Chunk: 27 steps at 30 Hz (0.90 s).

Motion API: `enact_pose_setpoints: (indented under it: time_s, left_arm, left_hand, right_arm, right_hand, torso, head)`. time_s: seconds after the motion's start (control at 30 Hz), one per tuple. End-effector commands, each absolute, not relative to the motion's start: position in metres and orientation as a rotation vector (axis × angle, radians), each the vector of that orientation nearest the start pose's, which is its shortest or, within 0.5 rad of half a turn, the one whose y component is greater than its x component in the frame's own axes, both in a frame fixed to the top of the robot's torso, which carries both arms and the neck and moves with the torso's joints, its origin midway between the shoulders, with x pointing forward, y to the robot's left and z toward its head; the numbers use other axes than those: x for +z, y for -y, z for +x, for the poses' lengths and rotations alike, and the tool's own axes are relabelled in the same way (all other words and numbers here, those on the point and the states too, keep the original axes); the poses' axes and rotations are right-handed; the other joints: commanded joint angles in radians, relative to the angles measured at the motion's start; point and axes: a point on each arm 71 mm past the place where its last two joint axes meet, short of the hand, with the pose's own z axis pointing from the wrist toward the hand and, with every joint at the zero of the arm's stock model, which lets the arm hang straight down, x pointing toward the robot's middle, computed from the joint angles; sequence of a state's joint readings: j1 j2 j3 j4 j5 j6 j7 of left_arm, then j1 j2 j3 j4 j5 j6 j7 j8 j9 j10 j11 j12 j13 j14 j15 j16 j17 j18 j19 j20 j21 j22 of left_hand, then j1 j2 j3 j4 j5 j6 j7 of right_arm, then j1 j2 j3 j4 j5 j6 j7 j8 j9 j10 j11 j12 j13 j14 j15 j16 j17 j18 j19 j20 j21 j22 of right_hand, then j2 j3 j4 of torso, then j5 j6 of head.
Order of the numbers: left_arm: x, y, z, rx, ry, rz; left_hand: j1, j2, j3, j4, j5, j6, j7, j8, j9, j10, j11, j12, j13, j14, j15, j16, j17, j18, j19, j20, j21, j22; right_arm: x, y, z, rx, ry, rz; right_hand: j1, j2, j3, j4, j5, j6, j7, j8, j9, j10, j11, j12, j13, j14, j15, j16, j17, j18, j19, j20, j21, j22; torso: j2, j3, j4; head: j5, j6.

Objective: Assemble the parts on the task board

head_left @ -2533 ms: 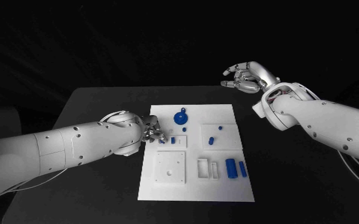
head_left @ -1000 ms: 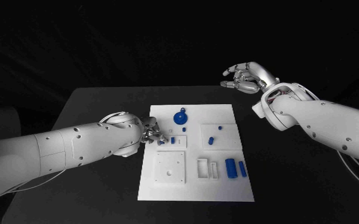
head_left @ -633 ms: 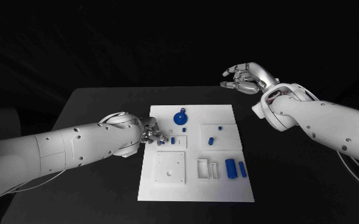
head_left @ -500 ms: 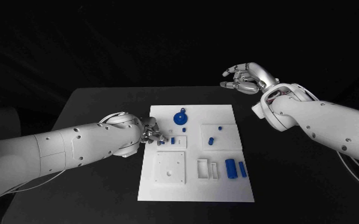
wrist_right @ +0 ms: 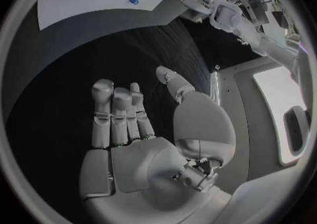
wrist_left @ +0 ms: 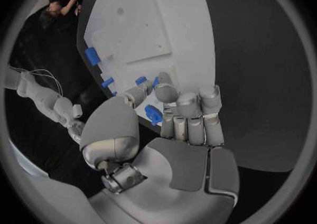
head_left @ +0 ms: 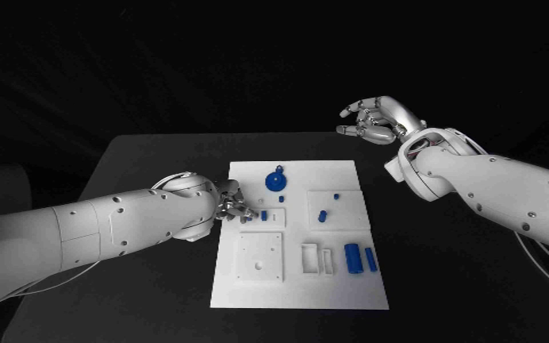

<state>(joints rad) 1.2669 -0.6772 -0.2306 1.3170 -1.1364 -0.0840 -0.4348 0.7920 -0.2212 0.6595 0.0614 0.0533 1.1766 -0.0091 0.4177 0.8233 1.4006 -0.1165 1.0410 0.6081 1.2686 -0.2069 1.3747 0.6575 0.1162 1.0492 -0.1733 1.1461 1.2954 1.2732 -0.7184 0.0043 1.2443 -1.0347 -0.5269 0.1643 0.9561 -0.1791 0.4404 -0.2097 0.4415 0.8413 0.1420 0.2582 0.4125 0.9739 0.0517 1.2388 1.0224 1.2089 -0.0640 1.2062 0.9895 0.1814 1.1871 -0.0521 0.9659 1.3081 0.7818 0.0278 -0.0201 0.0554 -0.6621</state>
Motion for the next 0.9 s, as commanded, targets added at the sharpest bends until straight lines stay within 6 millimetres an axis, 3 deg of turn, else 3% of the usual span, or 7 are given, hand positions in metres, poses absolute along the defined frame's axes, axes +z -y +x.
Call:
enact_pose_setpoints:
  time_s: [0.03,0.33,0.4,0.67,0.9]
  left_arm:
    - [-0.256,-0.205,0.507,-0.317,-2.161,-0.16]
    - [-0.254,-0.213,0.508,-0.316,-2.163,-0.204]
    - [-0.254,-0.213,0.508,-0.317,-2.162,-0.206]
    - [-0.245,-0.214,0.514,-0.4,-2.127,-0.316]
    - [-0.225,-0.217,0.525,-0.554,-2.013,-0.514]
  left_hand:
    - [0.001,-0.008,-0.001,0.007,-0.005,-0.007,-0.001,0.006,-0.002,0.001,-0.004,0.004,0.002,0.0,-0.006,0.006,-0.001,0.003,0.005,-0.1,0.007,-0.001]
    - [-0.01,-0.053,-0.007,0.042,-0.005,-0.013,0.0,0.013,-0.005,-0.001,-0.002,0.003,0.002,-0.003,-0.005,0.005,-0.002,0.003,0.004,-0.099,0.008,-0.003]
    - [-0.023,-0.042,-0.066,0.03,-0.004,-0.018,0.001,0.017,-0.004,-0.003,-0.001,0.004,0.004,-0.006,-0.004,0.007,0.0,0.003,-0.003,-0.098,0.01,0.0]
    - [-0.055,-0.056,-0.14,0.053,-0.004,-0.038,0.003,0.016,-0.009,-0.01,0.0,-0.001,0.003,-0.015,-0.007,0.003,-0.002,0.009,-0.018,-0.099,0.003,-0.003]
    - [-0.05,-0.067,-0.217,0.088,-0.004,-0.118,0.028,-0.015,-0.027,-0.066,0.025,-0.04,-0.012,-0.07,0.012,-0.041,-0.022,0.006,-0.072,-0.09,-0.034,-0.016]
  right_arm:
    - [-0.13,0.224,0.551,0.851,-1.351,0.191]
    - [-0.13,0.225,0.551,0.849,-1.351,0.192]
    - [-0.13,0.225,0.551,0.849,-1.351,0.192]
    - [-0.13,0.226,0.551,0.847,-1.35,0.193]
    - [-0.13,0.226,0.551,0.845,-1.349,0.194]
  right_hand:
    - [0.005,0.006,0.0,0.008,0.006,-0.017,0.022,0.006,0.002,0.0,-0.001,0.004,-0.001,0.003,0.004,0.003,-0.001,0.08,0.002,-0.008,-0.005,0.015]
    - [0.005,0.006,0.0,0.008,0.006,-0.017,0.022,0.006,0.002,0.0,-0.001,0.004,-0.001,0.003,0.004,0.003,-0.001,0.08,0.002,-0.008,-0.006,0.015]
    - [0.004,0.006,-0.001,0.008,0.006,-0.017,0.022,0.006,0.002,0.0,-0.001,0.004,-0.001,0.003,0.004,0.003,-0.001,0.08,0.002,-0.008,-0.006,0.015]
    - [0.004,0.006,-0.001,0.009,0.006,-0.017,0.022,0.006,0.002,0.0,-0.001,0.005,-0.001,0.003,0.004,0.003,-0.001,0.08,0.002,-0.008,-0.006,0.015]
    - [0.003,0.006,-0.001,0.009,0.006,-0.017,0.022,0.006,0.002,0.0,-0.001,0.005,-0.002,0.003,0.004,0.003,-0.001,0.08,0.002,-0.008,-0.006,0.015]
  torso:
    - [0.0,0.0005,-0.0001]
    - [-0.001,0.0008,-0.0005]
    - [0.0,0.0008,0.0002]
    - [0.0,-0.0003,-0.0001]
    - [0.0,0.0002,0.0006]
  head:
    - [0.0,0.002]
    - [-0.002,0.004]
    - [-0.002,0.005]
    - [-0.003,0.006]
    - [-0.006,0.011]
